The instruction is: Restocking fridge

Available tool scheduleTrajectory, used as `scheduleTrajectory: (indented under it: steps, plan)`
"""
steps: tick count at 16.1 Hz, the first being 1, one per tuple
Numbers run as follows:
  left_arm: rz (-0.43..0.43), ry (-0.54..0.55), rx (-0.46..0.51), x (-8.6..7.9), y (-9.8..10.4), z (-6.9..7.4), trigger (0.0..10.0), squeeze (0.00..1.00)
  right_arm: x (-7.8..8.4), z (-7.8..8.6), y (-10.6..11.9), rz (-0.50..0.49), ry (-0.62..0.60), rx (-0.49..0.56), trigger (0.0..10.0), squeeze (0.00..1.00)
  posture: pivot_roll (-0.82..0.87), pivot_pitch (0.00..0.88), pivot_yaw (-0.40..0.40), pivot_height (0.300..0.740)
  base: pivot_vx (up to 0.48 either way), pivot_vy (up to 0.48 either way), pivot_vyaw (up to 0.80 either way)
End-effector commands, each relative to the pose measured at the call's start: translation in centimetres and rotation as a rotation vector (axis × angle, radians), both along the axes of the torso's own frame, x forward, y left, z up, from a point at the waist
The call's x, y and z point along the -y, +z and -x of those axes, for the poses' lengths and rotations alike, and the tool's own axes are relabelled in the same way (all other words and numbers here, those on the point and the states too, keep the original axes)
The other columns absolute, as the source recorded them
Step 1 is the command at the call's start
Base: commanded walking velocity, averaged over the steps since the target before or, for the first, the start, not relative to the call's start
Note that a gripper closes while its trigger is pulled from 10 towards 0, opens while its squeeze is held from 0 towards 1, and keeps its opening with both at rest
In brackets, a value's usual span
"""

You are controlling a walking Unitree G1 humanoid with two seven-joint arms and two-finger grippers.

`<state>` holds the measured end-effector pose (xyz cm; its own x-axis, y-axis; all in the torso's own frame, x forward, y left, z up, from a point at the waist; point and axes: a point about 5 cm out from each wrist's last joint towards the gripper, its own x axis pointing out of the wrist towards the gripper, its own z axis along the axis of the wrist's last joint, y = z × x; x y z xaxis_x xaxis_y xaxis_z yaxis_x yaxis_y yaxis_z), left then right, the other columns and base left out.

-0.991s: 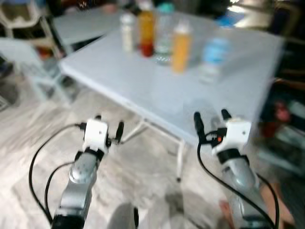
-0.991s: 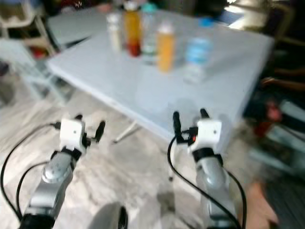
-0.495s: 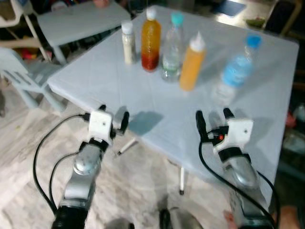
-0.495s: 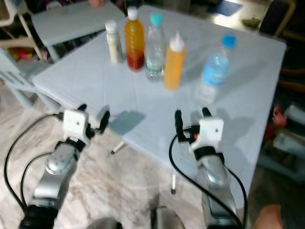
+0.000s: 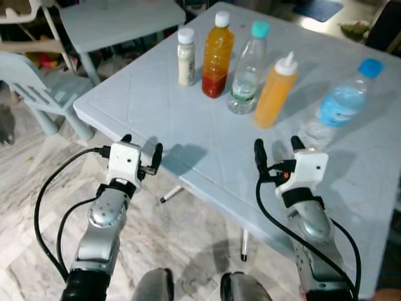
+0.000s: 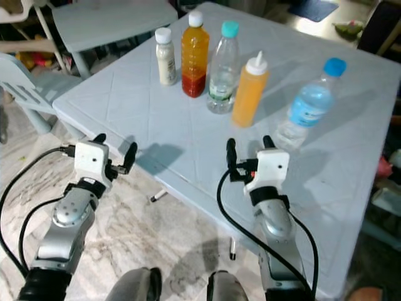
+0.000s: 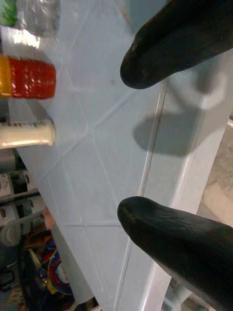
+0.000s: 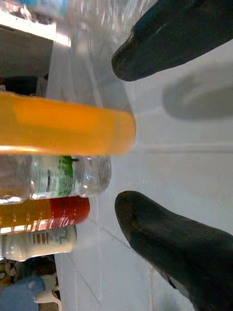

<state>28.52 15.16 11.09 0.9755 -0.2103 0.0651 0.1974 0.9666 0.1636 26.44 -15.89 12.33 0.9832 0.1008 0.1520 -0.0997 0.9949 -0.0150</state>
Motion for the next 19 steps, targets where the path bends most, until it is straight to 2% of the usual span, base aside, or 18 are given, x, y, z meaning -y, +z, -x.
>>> scheduleTrajectory:
  steps: [1,7,9,16,19]
  plan:
    - [0.0,0.008,-0.004,-0.1,-0.2,0.1,10.0,0.0,0.1,-0.2,0.0,0.008,0.0,-0.002,10.0,0.0,0.0,0.108,0.004,0.74,0.0,0.0,0.0]
    - [-0.001,0.01,0.007,0.1,0.2,-0.3,10.0,0.0,0.4,-0.9,0.6,0.021,-0.021,0.02,10.0,0.0,0.01,0.102,0.016,0.74,0.0,0.0,0.0]
    - [-0.004,-0.002,0.006,0.2,0.2,-0.3,10.0,0.0,0.9,-0.8,0.8,0.02,-0.068,0.024,10.0,0.0,0.0,0.101,0.022,0.74,0.0,0.0,0.0]
    - [0.005,-0.013,0.006,0.5,0.1,-0.4,10.0,0.0,0.9,-0.4,0.5,0.028,-0.081,0.023,10.0,0.0,-0.01,0.104,0.027,0.74,0.0,0.0,0.0]
    - [0.012,-0.023,0.0,0.4,0.0,-0.2,10.0,0.0,2.0,0.0,1.6,0.091,-0.197,0.08,10.0,0.0,-0.02,0.114,0.035,0.74,0.0,0.0,0.0]
